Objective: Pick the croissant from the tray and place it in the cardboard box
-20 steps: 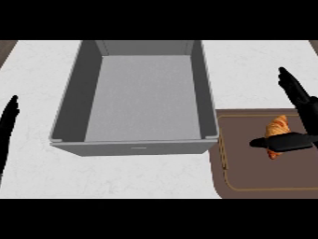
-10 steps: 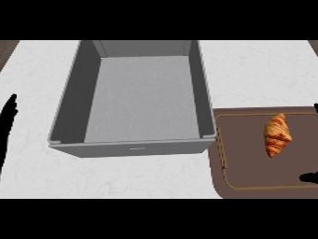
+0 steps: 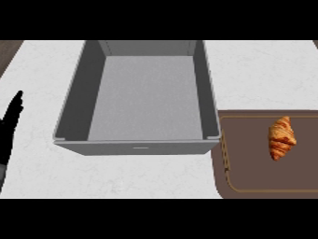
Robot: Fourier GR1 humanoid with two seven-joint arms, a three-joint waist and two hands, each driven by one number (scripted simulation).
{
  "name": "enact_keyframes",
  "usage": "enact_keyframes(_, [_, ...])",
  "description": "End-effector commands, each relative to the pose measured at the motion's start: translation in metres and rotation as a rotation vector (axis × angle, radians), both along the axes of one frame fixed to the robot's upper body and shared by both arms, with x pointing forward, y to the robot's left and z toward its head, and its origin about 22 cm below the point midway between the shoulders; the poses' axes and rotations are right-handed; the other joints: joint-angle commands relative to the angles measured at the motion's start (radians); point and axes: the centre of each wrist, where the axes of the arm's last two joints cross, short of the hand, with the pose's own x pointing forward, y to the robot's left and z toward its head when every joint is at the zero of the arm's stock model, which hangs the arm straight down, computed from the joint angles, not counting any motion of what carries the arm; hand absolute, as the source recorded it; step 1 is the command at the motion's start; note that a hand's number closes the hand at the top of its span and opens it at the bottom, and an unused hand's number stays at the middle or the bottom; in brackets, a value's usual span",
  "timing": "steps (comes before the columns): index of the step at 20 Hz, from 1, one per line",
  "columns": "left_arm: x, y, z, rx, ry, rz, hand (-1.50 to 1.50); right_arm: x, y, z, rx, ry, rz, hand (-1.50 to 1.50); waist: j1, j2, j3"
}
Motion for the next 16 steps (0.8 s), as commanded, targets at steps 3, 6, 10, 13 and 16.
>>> enact_keyframes(3, [0.000,0.014,0.014,0.006,0.001,-0.016,0.00,0.026,0.026,0.012,-0.205,0.239,0.040,-1.50,0.015,0.000,0.000])
enact_keyframes(6, [0.007,-0.002,-0.002,0.004,-0.005,-0.026,0.00,0.047,0.056,0.019,-0.308,0.346,0.051,-1.50,0.021,0.005,-0.001])
enact_keyframes(10, [0.017,-0.013,0.009,0.003,-0.007,-0.009,0.00,0.071,0.072,0.003,-0.297,0.428,0.065,-1.50,0.004,0.001,0.002])
enact_keyframes(13, [0.005,-0.002,0.006,0.008,0.016,-0.011,0.00,0.087,0.096,-0.004,-0.301,0.475,0.057,-1.50,0.003,-0.001,0.001])
enact_keyframes(16, [-0.001,-0.002,-0.002,-0.004,0.005,0.005,0.00,0.086,0.097,-0.019,-0.372,0.474,0.069,-1.50,-0.004,-0.002,0.001])
